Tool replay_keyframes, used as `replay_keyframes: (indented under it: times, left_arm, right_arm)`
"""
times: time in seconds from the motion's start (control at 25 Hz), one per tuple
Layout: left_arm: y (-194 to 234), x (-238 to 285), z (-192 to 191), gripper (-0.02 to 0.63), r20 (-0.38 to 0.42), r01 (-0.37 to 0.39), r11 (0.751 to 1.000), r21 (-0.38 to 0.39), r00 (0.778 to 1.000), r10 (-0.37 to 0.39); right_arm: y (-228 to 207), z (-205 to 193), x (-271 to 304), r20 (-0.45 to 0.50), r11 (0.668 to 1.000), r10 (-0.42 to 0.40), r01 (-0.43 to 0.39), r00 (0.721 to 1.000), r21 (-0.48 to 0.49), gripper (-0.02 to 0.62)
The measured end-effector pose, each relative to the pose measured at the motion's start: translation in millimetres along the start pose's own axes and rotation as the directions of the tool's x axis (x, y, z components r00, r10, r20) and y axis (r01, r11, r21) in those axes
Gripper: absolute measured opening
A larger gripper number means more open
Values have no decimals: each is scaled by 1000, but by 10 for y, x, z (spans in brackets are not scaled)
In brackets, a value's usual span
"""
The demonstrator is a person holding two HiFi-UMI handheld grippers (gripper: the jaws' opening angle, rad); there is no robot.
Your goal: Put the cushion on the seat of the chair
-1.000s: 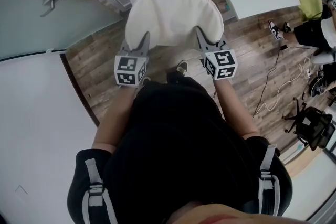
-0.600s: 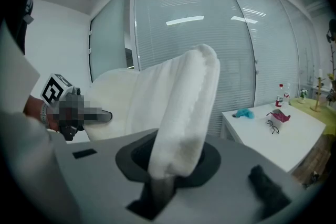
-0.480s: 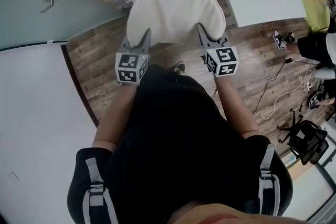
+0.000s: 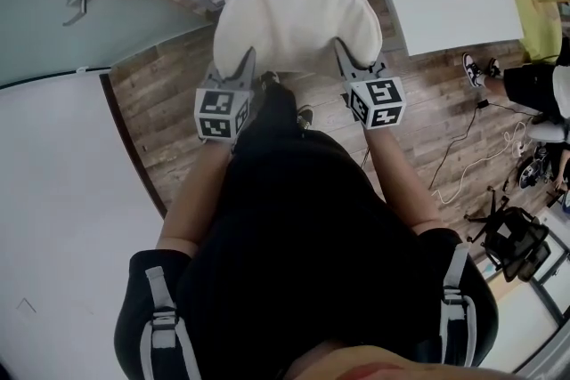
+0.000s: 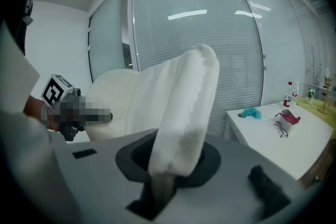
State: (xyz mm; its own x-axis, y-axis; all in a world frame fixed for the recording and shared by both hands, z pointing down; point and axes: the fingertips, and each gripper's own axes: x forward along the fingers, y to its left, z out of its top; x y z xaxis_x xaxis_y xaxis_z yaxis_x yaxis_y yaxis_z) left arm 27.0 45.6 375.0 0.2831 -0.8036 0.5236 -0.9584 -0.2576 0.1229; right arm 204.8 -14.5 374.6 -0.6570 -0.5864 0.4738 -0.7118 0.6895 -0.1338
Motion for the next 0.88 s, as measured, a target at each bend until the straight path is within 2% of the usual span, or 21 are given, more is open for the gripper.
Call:
replay_keyframes:
  times: [0.88]
  left_arm:
    - [1342, 1159, 68, 54, -68, 29, 995, -100, 997, -36]
  right_arm:
    - [-338, 348, 1723, -148, 998, -9, -1, 989, -69, 67]
